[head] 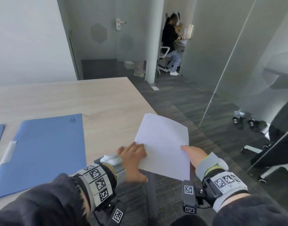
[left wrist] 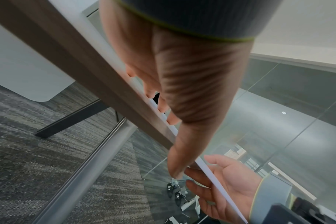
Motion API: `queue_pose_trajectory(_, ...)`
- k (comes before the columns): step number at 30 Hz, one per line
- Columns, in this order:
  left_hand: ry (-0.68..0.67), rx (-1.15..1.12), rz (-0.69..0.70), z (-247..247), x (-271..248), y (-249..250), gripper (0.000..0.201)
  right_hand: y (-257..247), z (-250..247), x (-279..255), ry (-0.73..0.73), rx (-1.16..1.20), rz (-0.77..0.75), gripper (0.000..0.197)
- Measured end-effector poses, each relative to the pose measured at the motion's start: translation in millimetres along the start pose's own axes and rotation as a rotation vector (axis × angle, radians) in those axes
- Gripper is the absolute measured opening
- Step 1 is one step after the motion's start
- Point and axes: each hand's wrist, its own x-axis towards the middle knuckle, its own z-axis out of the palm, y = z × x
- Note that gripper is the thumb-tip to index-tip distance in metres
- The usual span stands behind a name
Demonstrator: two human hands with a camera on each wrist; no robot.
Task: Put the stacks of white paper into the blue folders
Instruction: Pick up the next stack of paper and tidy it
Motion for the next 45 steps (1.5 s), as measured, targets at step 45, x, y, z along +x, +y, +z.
queue_pose_trajectory(45, 0.431, -1.250, -0.182, -63, -9, -75, 0.035, -62, 69, -28, -0.323, 0.446, -0.445, 0.018)
